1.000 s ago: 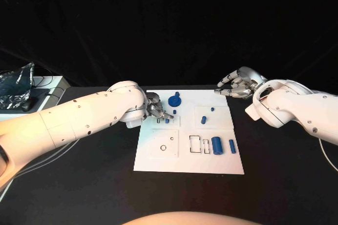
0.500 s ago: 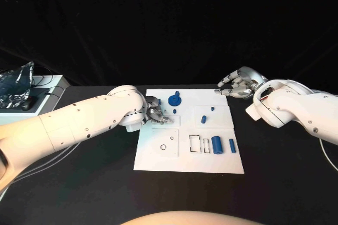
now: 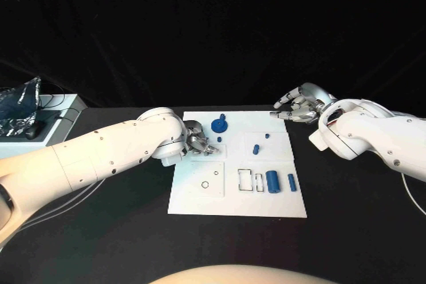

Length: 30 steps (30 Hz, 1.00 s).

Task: Assemble the parts on the task board

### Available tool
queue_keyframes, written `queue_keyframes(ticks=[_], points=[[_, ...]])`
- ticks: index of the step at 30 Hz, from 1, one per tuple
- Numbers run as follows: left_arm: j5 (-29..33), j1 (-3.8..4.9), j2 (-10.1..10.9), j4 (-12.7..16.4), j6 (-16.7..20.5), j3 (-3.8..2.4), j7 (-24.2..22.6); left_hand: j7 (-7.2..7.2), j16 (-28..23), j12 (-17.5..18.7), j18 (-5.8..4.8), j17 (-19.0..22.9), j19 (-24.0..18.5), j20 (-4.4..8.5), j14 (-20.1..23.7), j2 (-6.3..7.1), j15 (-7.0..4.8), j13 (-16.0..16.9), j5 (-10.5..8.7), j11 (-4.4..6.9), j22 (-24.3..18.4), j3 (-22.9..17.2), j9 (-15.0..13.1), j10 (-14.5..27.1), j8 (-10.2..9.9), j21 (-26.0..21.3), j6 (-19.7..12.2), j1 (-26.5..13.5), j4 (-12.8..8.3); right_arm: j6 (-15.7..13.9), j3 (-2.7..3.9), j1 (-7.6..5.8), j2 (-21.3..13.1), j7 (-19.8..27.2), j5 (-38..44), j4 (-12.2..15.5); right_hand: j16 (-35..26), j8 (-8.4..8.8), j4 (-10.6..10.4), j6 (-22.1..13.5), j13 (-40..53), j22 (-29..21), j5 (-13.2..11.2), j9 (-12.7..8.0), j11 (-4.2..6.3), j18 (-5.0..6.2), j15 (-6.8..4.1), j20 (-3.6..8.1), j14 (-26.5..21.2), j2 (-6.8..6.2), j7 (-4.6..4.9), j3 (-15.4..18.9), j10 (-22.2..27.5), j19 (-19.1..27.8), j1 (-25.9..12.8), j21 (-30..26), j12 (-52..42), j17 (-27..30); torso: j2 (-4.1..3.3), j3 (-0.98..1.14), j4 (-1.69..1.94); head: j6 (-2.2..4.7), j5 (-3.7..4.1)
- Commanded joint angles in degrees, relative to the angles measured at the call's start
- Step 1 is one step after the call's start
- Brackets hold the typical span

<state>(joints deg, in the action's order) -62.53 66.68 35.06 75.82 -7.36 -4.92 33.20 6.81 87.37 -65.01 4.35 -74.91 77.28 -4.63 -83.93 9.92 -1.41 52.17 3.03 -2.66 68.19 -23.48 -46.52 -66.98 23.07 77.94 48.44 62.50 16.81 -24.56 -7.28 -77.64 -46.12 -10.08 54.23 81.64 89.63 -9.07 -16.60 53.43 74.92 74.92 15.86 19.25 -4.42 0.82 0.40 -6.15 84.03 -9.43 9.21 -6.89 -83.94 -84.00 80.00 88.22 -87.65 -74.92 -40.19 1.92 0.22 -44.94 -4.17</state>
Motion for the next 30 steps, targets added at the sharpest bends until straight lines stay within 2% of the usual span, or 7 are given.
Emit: queue_keyframes(ticks=[1, 7, 9, 14, 24, 30], points=[[0.3, -0.26, -0.2, -0.5, -0.1, 0.14, -0.1, -0.03, 0.2, -0.4, 0.46, -11.2, 0.5, 0.14, -4.5, -0.55, 0.16, 0.1, -0.13, 0.26, 0.2, -1.1, 0.8, -0.5, -0.1, 0.4, 0.6, -0.4, -0.1, 0.7, 0.01, 0.03, 0.0, 0.3, 0.5, 0.1, 0.4, -0.37, 0.1, -0.3, 12.8, 13.5, -0.1, 0.0, 0.01, -0.27, -0.22, 0.11, 6.0, -0.14, -0.06, -0.4, -3.7, -5.0, -0.6, -0.3, 0.1, -15.0, 0.05, 0.02, 0.03, -0.06, 0.0], [0.3, -0.26, -0.5, -1.1, -0.4, 0.13, 0.1, -0.07, 0.4, -0.4, 0.43, -11.3, 0.7, 0.25, -4.6, -1.14, 0.07, -0.2, -0.13, 0.34, 0.4, -3.4, 1.2, -0.6, -0.1, 0.5, 0.6, 1.0, -0.3, 0.9, 0.01, 0.03, 0.0, 0.3, 0.5, 0.0, 0.4, -0.37, 0.1, -0.3, 12.8, 13.5, -0.1, 0.0, 0.01, -0.27, -0.22, 0.11, 6.0, -0.14, -0.06, -0.4, -3.7, -5.0, -0.6, -0.3, 0.1, -15.0, 0.04, 0.01, -0.07, -0.15, -0.02], [0.3, -0.26, -0.7, -1.3, -0.4, 0.13, 0.1, -0.08, 0.4, -0.5, 0.4, -11.4, 0.7, 0.29, -4.6, -1.67, 0.03, -0.3, -0.12, 0.38, 0.5, -5.4, 1.5, -0.5, -0.1, 0.6, 0.6, 2.2, -0.6, 0.9, 0.01, 0.03, 0.0, 0.3, 0.5, 0.0, 0.4, -0.37, 0.1, -0.3, 12.8, 13.5, -0.1, 0.0, 0.01, -0.27, -0.22, 0.11, 6.0, -0.14, -0.06, -0.4, -3.7, -5.0, -0.6, -0.3, 0.1, -15.0, 0.02, 0.01, -0.07, -0.16, 0.03], [0.4, -0.27, -1.3, -2.0, -0.4, 0.12, 0.2, -0.14, 0.5, -0.5, 0.38, -11.5, 0.8, 0.38, -4.7, -1.89, -0.05, -0.6, -0.14, 0.47, 0.6, -9.5, 1.8, -0.5, 0.1, 0.6, 0.6, 4.2, -1.3, 1.1, 0.01, 0.03, 0.0, 0.2, 0.5, 0.1, 0.4, -0.37, 0.1, -0.3, 12.8, 13.5, -0.1, 0.0, 0.01, -0.27, -0.22, 0.11, 6.0, -0.14, -0.06, -0.4, -3.7, -5.0, -0.6, -0.3, 0.1, -15.0, 0.0, 0.02, -0.07, -0.28, 0.12], [0.5, -0.27, -1.8, -2.7, -0.8, 0.11, 0.6, -0.2, 0.6, -0.8, 0.26, -11.7, 1.1, 0.4, -4.8, -1.88, -0.07, -0.3, -0.15, 0.5, 1.2, -10.5, 1.8, -0.8, 0.3, 0.9, 0.8, 3.9, -1.1, 1.2, 0.01, 0.03, 0.0, 0.2, 0.5, 0.0, 0.4, -0.37, 0.1, -0.3, 12.8, 13.5, -0.1, 0.0, 0.01, -0.27, -0.22, 0.11, 6.0, -0.14, -0.06, -0.4, -3.7, -5.0, -0.6, -0.3, 0.1, -15.0, 0.06, 0.07, 0.0, -0.55, 0.28], [0.7, -0.27, -1.9, -2.9, -1.2, 0.11, 0.6, -0.46, 0.7, -0.8, 0.24, -11.8, 1.2, 0.59, -4.8, -1.5, -0.31, -0.4, -0.13, 0.78, 1.4, -13.1, 1.8, -1.0, 0.7, 1.0, 0.9, 5.2, -2.6, 1.4, 0.01, 0.04, 0.1, 0.2, 0.5, 0.0, 0.3, -0.45, 0.1, -0.4, 12.8, 13.6, -0.1, 0.1, 0.02, -0.27, -0.22, 0.11, 6.0, -0.1, -0.07, -0.4, -3.7, -5.0, -0.6, -0.3, 0.1, -15.0, 0.11, 0.08, 0.05, -0.66, 0.21]])
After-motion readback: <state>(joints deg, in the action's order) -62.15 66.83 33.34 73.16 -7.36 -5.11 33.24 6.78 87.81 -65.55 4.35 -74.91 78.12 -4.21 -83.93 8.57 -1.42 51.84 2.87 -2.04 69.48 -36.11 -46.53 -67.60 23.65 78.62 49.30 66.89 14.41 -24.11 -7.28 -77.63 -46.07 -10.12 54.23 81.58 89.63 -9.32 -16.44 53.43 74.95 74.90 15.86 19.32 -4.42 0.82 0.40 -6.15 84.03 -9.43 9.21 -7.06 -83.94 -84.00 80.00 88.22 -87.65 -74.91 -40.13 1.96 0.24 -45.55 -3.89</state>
